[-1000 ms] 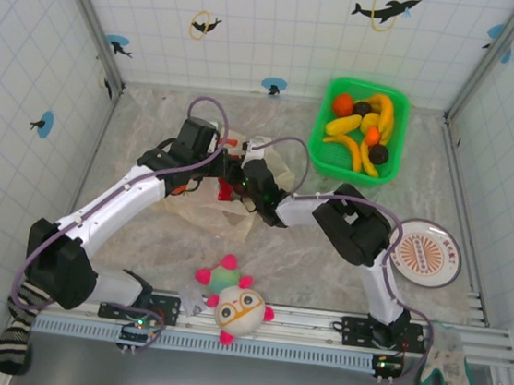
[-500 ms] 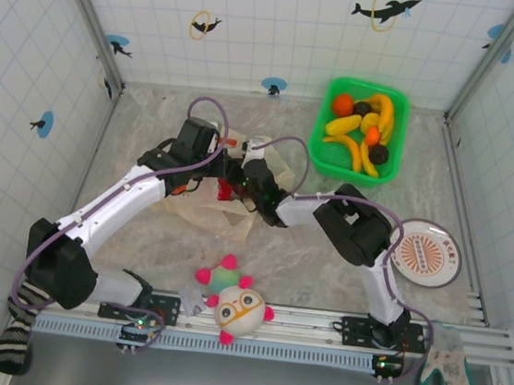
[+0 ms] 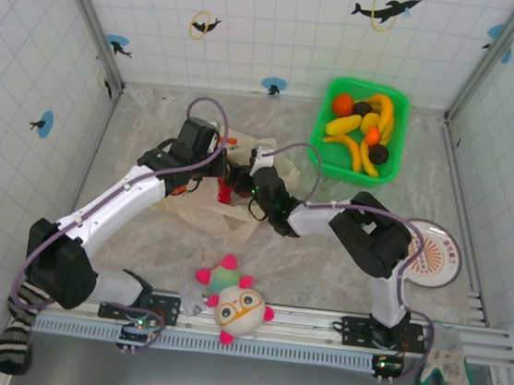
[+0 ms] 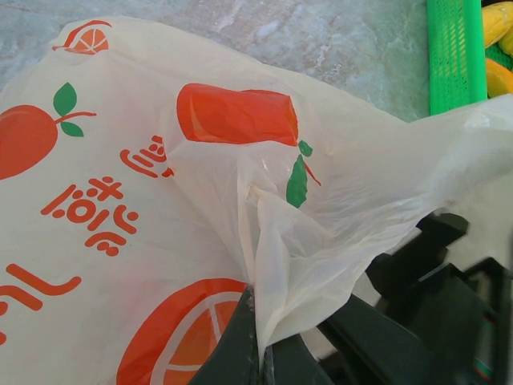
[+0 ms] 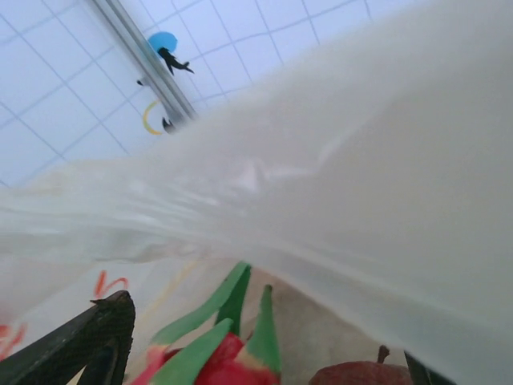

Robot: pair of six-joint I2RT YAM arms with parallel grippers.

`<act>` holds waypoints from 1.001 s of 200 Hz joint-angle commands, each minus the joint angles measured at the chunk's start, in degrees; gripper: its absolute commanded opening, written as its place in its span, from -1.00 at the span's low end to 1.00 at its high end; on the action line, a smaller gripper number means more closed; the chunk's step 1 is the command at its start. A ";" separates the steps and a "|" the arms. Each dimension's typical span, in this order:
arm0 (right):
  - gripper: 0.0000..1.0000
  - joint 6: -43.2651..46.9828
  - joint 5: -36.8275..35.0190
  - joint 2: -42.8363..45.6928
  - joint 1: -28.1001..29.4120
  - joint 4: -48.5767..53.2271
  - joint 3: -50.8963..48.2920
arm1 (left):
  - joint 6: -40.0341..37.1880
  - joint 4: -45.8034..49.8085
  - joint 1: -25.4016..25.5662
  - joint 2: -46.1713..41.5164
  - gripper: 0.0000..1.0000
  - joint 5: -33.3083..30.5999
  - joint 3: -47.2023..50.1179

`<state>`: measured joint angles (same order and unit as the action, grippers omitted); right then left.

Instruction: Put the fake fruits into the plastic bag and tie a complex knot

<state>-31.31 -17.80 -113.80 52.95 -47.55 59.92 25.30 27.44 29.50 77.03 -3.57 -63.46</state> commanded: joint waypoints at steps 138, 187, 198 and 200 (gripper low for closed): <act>0.81 -9.54 4.56 30.38 0.43 21.88 -11.94 | -1.12 0.53 -0.55 -0.04 -1.00 -0.19 -0.26; 0.81 -1.45 5.95 42.86 -6.10 44.33 -8.66 | -1.27 -0.64 -0.50 -0.41 -1.00 1.24 0.02; 0.81 0.76 5.84 44.85 -8.16 49.04 -7.37 | -1.35 -0.56 -0.49 -0.22 -1.00 1.46 -0.19; 0.81 1.15 5.72 45.17 -8.49 49.97 -7.12 | -1.45 -0.48 -0.51 -0.22 -1.00 1.53 -0.28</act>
<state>-35.97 -11.92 -72.71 47.72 -12.05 49.25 25.30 27.40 29.52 77.03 -3.18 -63.46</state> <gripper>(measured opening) 0.906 0.055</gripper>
